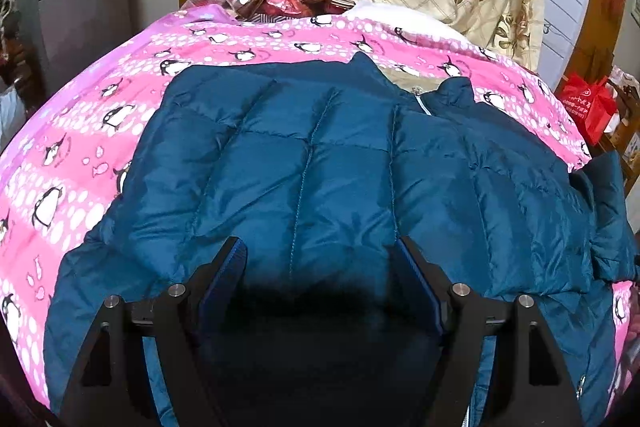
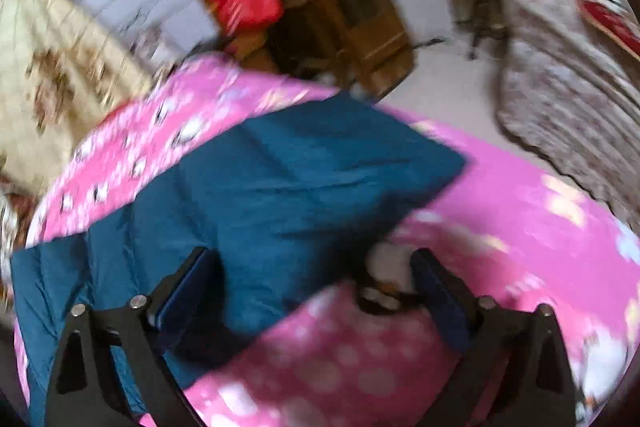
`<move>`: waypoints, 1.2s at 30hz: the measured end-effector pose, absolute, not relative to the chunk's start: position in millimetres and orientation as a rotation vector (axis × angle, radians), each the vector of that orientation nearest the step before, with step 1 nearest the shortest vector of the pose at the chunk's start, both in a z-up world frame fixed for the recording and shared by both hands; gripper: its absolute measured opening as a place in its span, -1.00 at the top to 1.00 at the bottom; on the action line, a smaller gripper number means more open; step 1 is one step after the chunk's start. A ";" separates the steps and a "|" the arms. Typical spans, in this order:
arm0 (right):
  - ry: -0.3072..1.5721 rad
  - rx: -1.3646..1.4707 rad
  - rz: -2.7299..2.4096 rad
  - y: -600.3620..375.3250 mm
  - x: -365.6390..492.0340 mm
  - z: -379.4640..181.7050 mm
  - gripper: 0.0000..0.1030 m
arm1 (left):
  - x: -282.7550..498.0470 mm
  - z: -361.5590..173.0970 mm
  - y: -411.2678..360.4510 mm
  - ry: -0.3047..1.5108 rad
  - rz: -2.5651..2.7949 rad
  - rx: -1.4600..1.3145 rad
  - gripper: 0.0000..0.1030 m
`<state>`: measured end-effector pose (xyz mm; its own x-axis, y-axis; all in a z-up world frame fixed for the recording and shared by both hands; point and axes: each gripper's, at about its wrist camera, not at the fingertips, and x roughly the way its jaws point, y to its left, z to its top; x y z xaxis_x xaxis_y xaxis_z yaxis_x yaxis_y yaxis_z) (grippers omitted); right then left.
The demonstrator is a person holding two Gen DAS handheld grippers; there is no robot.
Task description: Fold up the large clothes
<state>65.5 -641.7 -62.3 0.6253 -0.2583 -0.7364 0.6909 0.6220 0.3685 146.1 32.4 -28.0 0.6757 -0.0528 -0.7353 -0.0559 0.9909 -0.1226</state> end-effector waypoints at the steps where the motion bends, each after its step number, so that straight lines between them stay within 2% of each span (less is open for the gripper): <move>1: 0.693 0.697 -0.572 -643.7 69.3 -63.8 -0.99 | 145.9 -28.0 31.6 0.829 0.002 -0.134 0.05; 8: 0.485 0.899 -0.257 -677.3 75.7 -70.6 -0.99 | 149.4 -29.9 31.3 0.845 0.034 -0.133 0.05; 11: 0.456 0.838 -0.280 -673.1 87.0 -63.0 -0.85 | 151.5 -31.2 38.1 0.847 0.089 -0.133 0.05; 14: 0.462 0.727 -0.309 -659.1 95.3 -52.0 -0.49 | 151.9 -31.6 49.0 0.843 0.155 -0.142 0.05; 16: 0.491 0.710 -0.310 -655.3 99.6 -52.6 0.25 | 151.2 -30.8 55.2 0.832 0.189 -0.148 0.05; 18: 0.540 0.678 -0.355 -649.0 102.4 -51.2 0.62 | 151.4 -31.0 58.9 0.822 0.232 -0.131 0.05; 19: 0.572 0.593 -0.393 -635.9 104.0 -43.0 0.70 | 152.4 -31.6 59.8 0.820 0.252 -0.114 0.05; 22: 0.586 0.403 -0.449 -595.6 97.2 -14.2 0.80 | 154.2 -32.0 62.5 0.823 0.288 -0.075 0.05; 29: 0.540 0.200 -0.351 -476.9 72.9 72.7 0.80 | 140.1 -18.7 87.7 0.825 0.372 0.028 0.05; 32: 0.535 0.163 -0.269 -423.9 71.6 93.3 0.80 | 128.9 -16.6 110.7 0.824 0.425 0.062 0.05; 36: 0.554 0.177 -0.178 -362.2 76.5 93.2 0.80 | 116.3 -30.7 140.2 0.833 0.445 0.009 0.05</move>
